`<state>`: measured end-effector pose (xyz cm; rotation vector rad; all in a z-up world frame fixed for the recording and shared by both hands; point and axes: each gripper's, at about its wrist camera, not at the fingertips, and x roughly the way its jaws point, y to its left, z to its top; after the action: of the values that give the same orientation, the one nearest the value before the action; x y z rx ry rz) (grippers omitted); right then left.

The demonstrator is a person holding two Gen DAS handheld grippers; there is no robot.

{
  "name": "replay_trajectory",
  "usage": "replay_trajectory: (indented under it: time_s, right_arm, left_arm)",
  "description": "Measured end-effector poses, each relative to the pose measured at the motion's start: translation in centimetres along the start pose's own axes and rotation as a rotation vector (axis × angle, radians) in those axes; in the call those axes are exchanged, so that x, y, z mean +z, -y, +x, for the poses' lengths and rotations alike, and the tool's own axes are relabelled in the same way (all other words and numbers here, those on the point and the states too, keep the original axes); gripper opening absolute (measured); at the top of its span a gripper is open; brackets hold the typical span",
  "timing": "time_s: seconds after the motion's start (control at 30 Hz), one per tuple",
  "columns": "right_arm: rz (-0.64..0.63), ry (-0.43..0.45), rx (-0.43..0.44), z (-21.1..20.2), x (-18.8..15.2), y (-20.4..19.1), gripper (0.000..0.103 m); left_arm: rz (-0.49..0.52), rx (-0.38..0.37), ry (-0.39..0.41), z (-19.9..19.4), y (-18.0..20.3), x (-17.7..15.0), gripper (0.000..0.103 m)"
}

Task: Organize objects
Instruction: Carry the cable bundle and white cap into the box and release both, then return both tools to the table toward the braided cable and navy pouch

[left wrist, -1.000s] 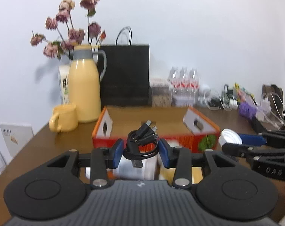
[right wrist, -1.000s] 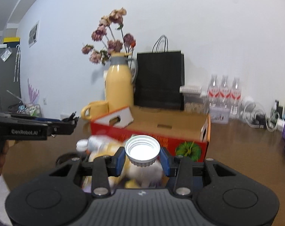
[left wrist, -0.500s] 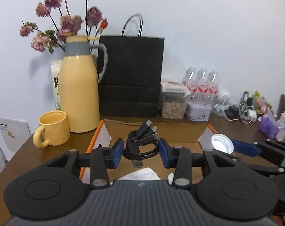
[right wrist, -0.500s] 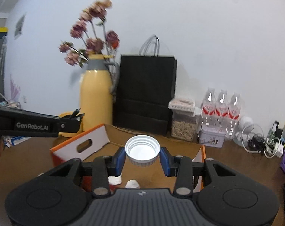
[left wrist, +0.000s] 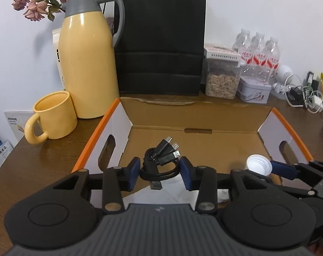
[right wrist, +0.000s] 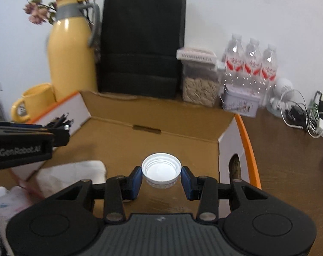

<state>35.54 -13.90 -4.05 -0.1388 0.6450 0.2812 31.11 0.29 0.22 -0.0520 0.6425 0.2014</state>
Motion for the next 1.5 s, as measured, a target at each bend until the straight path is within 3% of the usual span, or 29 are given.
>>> replay_trajectory:
  time_s: [0.13, 0.2, 0.27, 0.33, 0.53, 0.8, 1.07, 1.3, 1.5]
  right_arm:
    - [0.013, -0.039, -0.032, 0.9, -0.4, 0.2, 0.039]
    - [0.018, -0.047, -0.044, 1.0, -0.6, 0.3, 0.039]
    - [0.033, -0.057, -0.043, 0.9, -0.7, 0.5, 0.05]
    - [0.041, -0.054, -0.028, 0.6, -0.6, 0.6, 0.067]
    - [0.026, -0.042, -0.058, -0.2, -0.2, -0.1, 0.097]
    - [0.008, -0.017, -0.042, -2.0, 0.0, -0.2, 0.103]
    - [-0.043, 0.082, -0.015, -6.8, -0.5, 0.1, 0.103]
    - [-0.072, 0.135, -0.011, -11.6, -2.2, 0.5, 0.103]
    - [-0.095, 0.133, -0.014, -15.0, -4.9, 0.9, 0.103]
  left_arm:
    - [0.003, -0.005, -0.018, 0.2, 0.1, -0.4, 0.042]
    - [0.005, -0.006, -0.014, 0.1, 0.1, -0.5, 0.052]
    - [0.006, -0.004, -0.003, -0.1, 0.0, -0.5, 0.087]
    - [0.001, -0.001, 0.027, -0.6, -0.2, -0.4, 0.103]
    - [-0.015, 0.003, 0.042, -1.3, -0.7, -0.1, 0.103]
    - [-0.019, -0.003, 0.065, -2.9, -1.0, -0.1, 0.103]
    - [-0.004, -0.04, 0.148, -7.3, -2.2, -1.2, 0.103]
    - [0.038, -0.047, 0.232, -12.1, -4.0, -3.8, 0.103]
    - [0.063, -0.072, 0.245, -15.1, -6.0, -6.2, 0.103]
